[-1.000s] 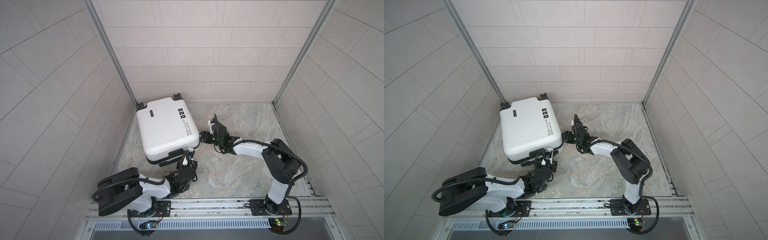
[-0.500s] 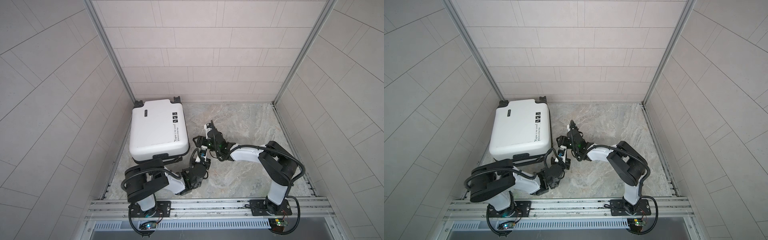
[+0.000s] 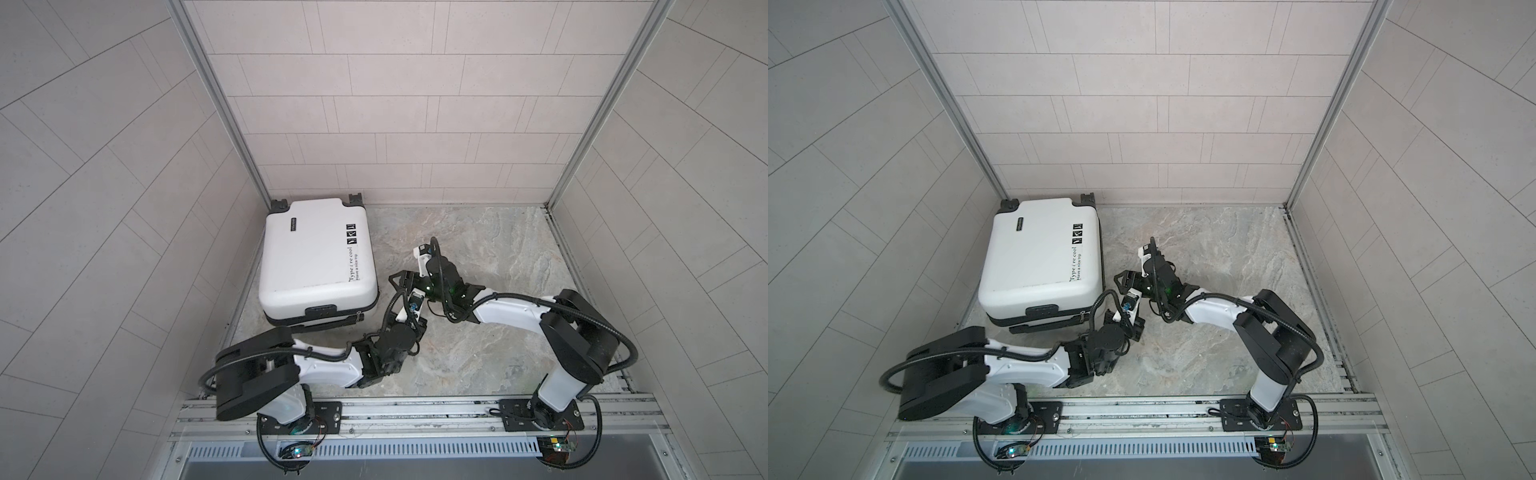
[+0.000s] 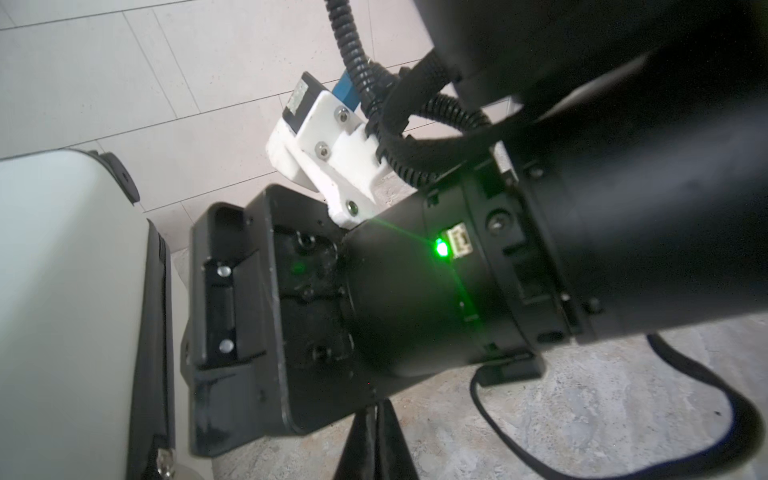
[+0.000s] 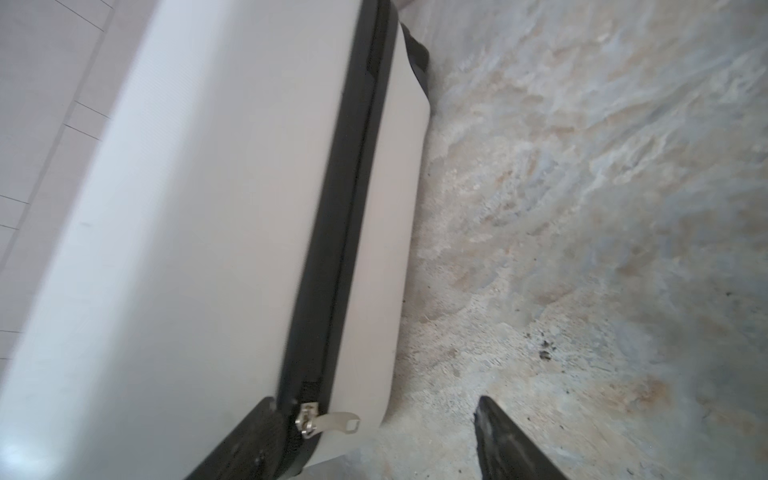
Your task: Pack the luggage
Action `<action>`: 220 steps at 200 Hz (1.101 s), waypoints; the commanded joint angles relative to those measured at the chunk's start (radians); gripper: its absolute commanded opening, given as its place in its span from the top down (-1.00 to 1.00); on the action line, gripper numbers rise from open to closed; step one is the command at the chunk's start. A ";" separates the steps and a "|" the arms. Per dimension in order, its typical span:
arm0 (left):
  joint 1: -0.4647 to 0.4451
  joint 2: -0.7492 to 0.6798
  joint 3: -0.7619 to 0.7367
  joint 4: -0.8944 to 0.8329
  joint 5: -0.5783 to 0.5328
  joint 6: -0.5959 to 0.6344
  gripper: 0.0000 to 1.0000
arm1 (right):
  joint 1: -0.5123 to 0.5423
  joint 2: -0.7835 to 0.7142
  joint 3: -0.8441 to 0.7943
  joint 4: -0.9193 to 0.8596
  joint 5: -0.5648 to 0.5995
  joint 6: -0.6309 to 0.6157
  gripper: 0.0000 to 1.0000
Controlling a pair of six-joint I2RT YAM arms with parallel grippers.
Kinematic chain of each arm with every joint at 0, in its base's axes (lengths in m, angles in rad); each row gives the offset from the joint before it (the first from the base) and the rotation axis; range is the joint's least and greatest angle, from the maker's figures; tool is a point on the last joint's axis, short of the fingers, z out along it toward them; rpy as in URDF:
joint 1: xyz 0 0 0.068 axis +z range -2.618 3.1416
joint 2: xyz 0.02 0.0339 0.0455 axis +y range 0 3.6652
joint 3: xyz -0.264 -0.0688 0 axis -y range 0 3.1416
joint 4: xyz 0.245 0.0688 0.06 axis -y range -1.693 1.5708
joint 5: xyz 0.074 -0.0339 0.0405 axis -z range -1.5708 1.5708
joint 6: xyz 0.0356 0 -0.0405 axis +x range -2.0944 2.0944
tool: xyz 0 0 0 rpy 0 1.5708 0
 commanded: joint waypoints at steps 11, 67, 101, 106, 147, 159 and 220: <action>-0.003 -0.213 0.150 -0.309 -0.023 -0.034 0.05 | -0.028 -0.044 -0.033 -0.168 -0.059 -0.081 -0.54; 0.145 -0.518 0.374 -1.119 -0.096 -0.533 -0.29 | -0.032 -0.137 -0.089 -0.234 -0.055 -0.186 -0.45; 0.332 -0.709 0.434 -1.366 -0.095 -0.528 -0.34 | 0.006 -0.147 -0.080 -0.234 -0.053 -0.215 -0.54; 0.392 -0.723 0.447 -1.386 -0.068 -0.510 -0.35 | 0.008 -0.146 -0.076 -0.234 -0.052 -0.215 -0.56; 1.052 -0.655 0.520 -1.379 0.433 -0.412 -0.45 | 0.009 -0.116 -0.008 -0.271 -0.061 -0.215 -0.59; 1.230 -0.592 0.511 -1.338 0.601 -0.449 -0.47 | 0.009 -0.109 0.005 -0.290 -0.054 -0.217 -0.58; 1.696 -0.432 0.386 -1.057 0.738 -0.633 -0.48 | -0.004 -0.023 0.082 -0.358 -0.056 -0.210 -0.58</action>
